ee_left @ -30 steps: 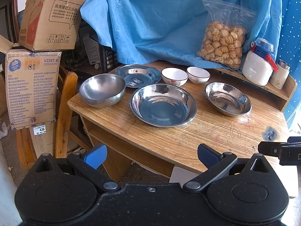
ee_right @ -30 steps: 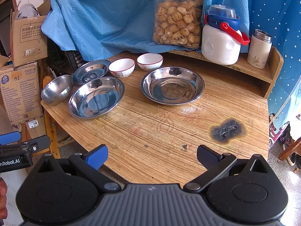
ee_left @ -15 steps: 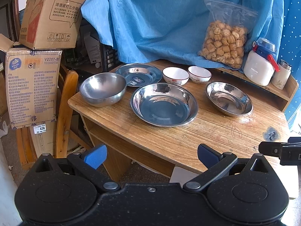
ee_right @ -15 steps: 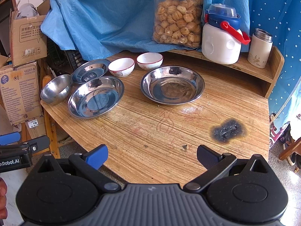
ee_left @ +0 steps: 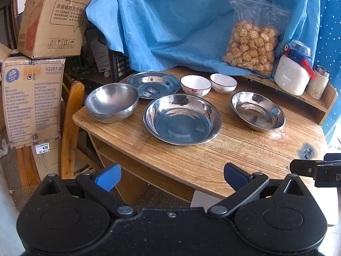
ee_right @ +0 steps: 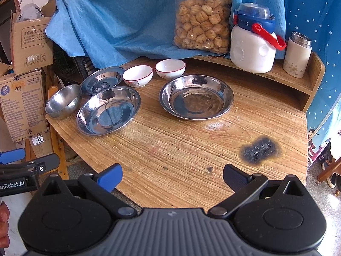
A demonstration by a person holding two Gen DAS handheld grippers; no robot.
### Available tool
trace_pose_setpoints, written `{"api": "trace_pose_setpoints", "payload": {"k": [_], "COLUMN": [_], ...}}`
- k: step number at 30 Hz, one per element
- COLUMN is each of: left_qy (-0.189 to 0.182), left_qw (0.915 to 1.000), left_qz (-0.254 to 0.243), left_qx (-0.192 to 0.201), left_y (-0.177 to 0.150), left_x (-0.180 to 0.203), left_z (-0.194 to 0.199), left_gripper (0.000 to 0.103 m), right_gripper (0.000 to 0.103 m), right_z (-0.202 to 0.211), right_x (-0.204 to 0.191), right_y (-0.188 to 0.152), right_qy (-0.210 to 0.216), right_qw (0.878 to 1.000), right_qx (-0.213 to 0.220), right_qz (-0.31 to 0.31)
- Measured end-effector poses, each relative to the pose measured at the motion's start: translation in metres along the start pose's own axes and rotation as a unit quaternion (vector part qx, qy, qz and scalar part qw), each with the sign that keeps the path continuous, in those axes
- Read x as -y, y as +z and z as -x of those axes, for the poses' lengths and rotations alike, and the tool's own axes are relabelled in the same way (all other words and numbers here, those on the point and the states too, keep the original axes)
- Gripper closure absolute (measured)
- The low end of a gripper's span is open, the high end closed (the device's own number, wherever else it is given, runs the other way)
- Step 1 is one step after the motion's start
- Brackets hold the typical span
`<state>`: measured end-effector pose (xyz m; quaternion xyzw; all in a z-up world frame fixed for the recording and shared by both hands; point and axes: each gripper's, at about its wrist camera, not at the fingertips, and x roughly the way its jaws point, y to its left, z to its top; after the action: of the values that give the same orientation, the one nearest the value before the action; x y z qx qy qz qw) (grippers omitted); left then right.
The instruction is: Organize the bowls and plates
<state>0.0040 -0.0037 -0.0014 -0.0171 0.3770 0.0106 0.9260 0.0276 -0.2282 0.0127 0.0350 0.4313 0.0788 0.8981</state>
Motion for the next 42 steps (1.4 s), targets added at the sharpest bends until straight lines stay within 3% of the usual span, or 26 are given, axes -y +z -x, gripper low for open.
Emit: {"api": "trace_pose_setpoints", "payload": {"k": [18, 24, 26, 30, 35, 39, 42], "left_qy": [0.014, 0.039, 0.053, 0.105, 0.145, 0.154, 0.135], "left_qw": [0.9998, 0.9969, 0.9937, 0.9833, 0.9723, 0.9743, 0.9814], "left_qz": [0.006, 0.045, 0.079, 0.146, 0.182, 0.165, 0.136], "left_qx": [-0.013, -0.051, -0.059, -0.029, -0.020, -0.003, 0.009], "left_y": [0.002, 0.002, 0.002, 0.010, 0.034, 0.064, 0.095], "left_x": [0.007, 0.001, -0.009, -0.040, -0.084, -0.110, -0.129], "left_z": [-0.004, -0.016, -0.018, -0.013, -0.019, -0.038, -0.067], "left_gripper": [0.001, 0.001, 0.001, 0.001, 0.001, 0.001, 0.001], "right_gripper": [0.000, 0.000, 0.000, 0.000, 0.000, 0.000, 0.000], "right_z": [-0.004, -0.011, -0.013, -0.012, -0.025, -0.045, -0.067], "right_x": [0.004, 0.008, 0.007, 0.000, -0.026, -0.046, -0.060], "right_y": [0.001, 0.002, 0.005, 0.015, 0.025, 0.038, 0.053], "right_qy": [0.014, 0.026, 0.033, 0.056, 0.084, 0.093, 0.095], "right_qw": [1.000, 1.000, 0.999, 0.998, 0.995, 0.994, 0.994], "right_qx": [-0.006, -0.010, -0.008, 0.020, 0.024, 0.021, 0.022], "right_qz": [0.004, 0.007, 0.011, 0.013, 0.042, 0.051, 0.041]}}
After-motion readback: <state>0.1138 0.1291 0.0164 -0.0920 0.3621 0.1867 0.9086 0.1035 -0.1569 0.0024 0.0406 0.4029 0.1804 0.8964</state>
